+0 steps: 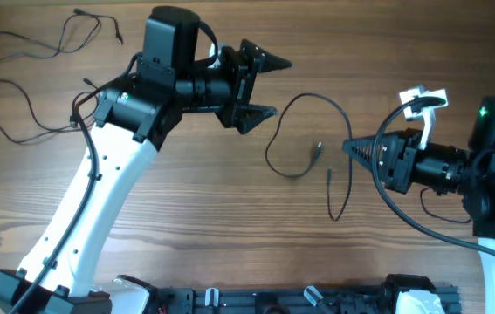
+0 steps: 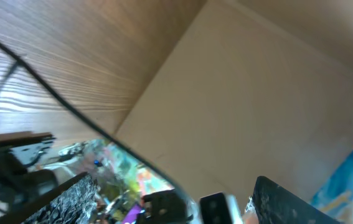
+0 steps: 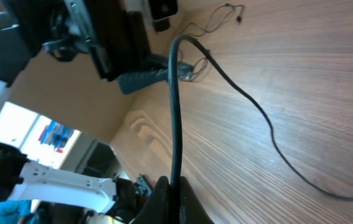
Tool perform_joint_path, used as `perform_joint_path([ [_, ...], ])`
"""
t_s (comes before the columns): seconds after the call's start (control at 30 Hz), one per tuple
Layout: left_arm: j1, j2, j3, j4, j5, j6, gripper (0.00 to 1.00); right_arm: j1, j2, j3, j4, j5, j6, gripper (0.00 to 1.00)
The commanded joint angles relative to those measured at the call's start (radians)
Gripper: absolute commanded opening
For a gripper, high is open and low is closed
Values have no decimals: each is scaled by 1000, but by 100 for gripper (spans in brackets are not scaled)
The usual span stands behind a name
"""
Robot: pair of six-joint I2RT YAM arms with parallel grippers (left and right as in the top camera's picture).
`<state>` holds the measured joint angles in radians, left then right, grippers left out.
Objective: Untangle cables
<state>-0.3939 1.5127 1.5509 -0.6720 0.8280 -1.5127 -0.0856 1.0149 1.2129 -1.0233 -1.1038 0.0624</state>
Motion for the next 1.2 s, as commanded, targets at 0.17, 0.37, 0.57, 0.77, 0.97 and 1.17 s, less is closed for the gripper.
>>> perform_joint_path([
  [0.17, -38, -5, 3, 17, -19, -161, 75, 18, -5, 11, 48, -89, 33, 5],
  [0.37, -94, -3, 3, 62, -145, -179, 72, 135, -5, 11, 143, -34, 121, 4],
  [0.57, -98, -3, 3, 22, -172, -178, 63, 191, -5, 11, 193, 14, 153, 4],
  [0.77, -98, 8, 3, -40, -239, -170, 54, 191, -14, 11, 254, 14, 183, 4],
  [0.97, -98, 8, 3, -15, -235, -171, 41, 191, -13, 11, 240, 15, 179, 4],
  [1.17, -98, 8, 3, -13, -211, -170, 34, 191, -13, 11, 218, 68, 175, 4],
])
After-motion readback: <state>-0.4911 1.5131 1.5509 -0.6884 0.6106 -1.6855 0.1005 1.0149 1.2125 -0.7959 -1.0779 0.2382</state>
